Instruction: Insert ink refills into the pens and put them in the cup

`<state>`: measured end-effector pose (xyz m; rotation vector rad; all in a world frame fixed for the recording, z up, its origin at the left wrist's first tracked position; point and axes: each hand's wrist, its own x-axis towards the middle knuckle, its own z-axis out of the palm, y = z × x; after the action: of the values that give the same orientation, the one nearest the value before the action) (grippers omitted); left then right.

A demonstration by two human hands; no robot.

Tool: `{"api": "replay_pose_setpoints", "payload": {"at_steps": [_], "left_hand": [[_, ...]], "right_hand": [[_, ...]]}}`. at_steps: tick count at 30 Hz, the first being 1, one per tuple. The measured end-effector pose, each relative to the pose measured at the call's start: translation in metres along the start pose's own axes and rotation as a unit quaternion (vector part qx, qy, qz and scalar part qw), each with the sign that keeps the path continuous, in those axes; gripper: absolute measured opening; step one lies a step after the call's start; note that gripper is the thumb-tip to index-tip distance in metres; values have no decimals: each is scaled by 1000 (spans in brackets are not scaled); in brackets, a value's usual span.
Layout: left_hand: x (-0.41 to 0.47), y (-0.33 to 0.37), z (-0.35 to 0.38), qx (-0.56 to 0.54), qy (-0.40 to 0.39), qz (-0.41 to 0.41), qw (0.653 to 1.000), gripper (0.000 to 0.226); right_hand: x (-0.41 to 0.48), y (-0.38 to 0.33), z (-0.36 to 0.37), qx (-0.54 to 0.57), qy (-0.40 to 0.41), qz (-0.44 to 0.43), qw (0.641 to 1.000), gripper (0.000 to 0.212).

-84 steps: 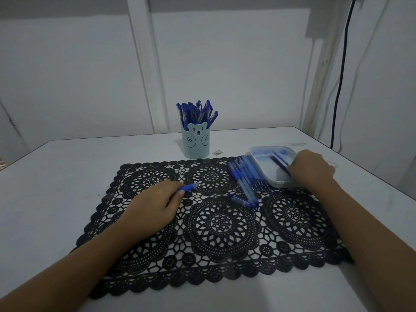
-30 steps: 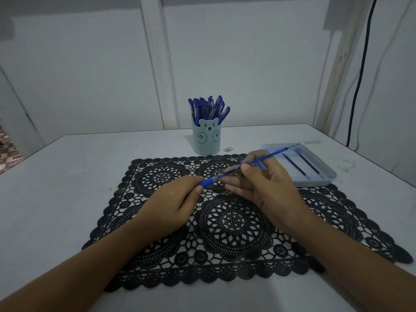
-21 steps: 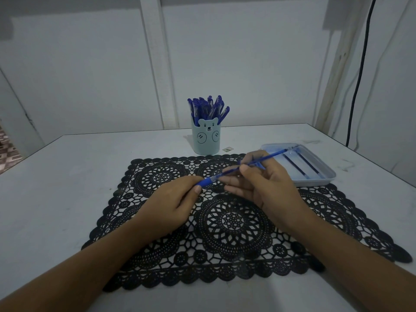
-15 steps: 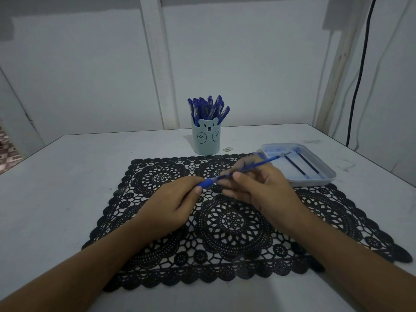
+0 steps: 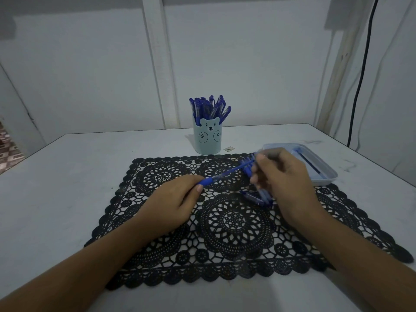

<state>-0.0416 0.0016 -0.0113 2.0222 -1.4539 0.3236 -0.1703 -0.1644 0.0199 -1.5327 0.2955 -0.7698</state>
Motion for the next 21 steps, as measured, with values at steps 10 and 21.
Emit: {"api": "replay_pose_setpoints", "payload": {"at_steps": [10,21], "left_hand": [[0,-2,1,16,-22,-9,1000,36],[-1,-2,2,23,-24,6,999,50]], "right_hand": [[9,9,-13,-498,-121,-102,853,25],[3,21,-2,-485,-216,-172,830,15]]}}
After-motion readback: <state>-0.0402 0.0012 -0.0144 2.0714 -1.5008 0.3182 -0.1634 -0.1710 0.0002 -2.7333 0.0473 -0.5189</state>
